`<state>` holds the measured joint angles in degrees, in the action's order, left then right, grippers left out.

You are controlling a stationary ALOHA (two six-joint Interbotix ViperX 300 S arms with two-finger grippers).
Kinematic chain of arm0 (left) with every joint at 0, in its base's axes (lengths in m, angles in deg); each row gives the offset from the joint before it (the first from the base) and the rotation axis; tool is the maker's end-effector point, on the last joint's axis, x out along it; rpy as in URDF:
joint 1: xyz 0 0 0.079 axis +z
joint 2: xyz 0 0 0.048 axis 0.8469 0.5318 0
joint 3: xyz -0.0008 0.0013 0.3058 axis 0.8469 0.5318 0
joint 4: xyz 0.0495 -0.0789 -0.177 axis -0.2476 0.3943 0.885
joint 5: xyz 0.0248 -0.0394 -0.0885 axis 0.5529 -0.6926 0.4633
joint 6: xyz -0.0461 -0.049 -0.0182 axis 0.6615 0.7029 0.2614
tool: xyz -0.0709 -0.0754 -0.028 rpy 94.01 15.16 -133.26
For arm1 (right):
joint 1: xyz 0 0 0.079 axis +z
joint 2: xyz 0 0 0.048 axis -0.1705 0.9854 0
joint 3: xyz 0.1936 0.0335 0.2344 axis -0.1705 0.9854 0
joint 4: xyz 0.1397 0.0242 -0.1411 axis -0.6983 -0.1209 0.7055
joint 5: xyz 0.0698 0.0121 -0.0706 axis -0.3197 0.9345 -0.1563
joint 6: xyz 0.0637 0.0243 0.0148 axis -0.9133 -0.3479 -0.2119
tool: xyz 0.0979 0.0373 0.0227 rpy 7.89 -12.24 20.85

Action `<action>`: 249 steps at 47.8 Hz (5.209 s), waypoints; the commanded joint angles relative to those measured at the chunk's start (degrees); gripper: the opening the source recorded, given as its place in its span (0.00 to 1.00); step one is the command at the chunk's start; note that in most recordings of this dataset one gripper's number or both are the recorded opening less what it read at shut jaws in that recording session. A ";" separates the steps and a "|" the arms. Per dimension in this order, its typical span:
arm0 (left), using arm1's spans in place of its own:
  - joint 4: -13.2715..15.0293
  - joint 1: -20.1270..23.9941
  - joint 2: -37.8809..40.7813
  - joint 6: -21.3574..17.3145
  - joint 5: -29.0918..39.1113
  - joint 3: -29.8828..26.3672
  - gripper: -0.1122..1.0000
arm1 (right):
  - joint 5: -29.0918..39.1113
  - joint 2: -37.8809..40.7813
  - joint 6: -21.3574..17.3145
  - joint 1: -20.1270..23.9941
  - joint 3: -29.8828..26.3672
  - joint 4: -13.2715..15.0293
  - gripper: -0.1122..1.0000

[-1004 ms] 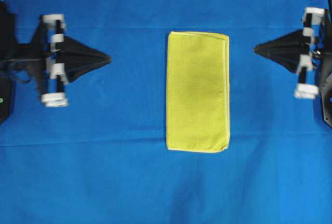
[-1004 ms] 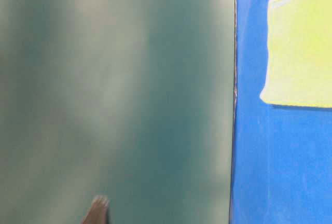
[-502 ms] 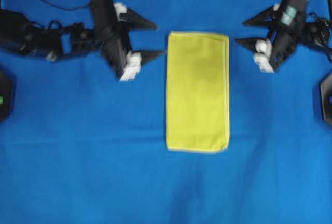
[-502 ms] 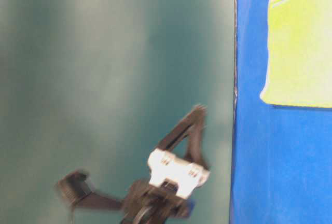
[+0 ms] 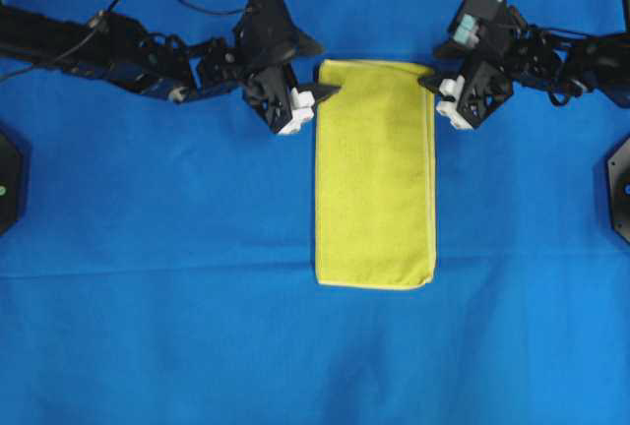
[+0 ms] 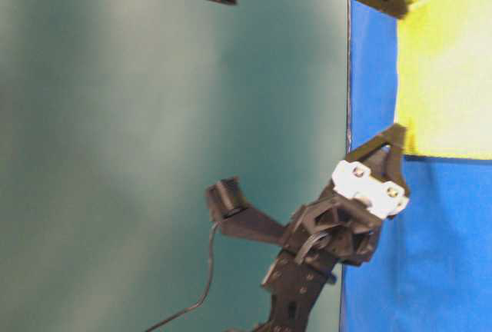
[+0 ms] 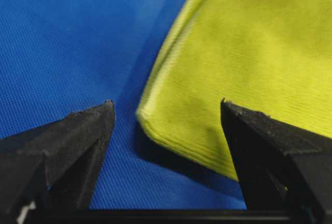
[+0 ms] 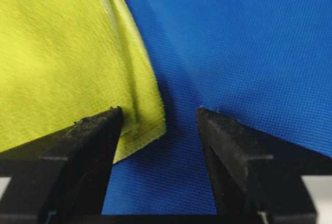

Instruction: Fold a vertical towel.

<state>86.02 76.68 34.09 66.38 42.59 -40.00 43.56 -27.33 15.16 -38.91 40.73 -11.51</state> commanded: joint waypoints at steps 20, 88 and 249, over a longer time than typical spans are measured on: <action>0.09 1.05 0.70 -1.05 1.85 -1.67 0.43 | -0.26 1.93 0.26 -0.53 -1.85 0.18 0.43; 0.00 4.92 -9.67 -8.61 8.26 -3.34 0.13 | 8.96 -11.16 3.78 -6.15 -4.31 0.53 0.15; 0.00 -24.17 -54.58 -0.88 21.01 16.00 0.69 | 32.26 -53.17 -15.12 34.37 -4.92 10.72 0.57</action>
<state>86.02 51.63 -16.71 66.11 63.77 -24.71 74.24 -77.52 -0.04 -4.02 37.57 -2.02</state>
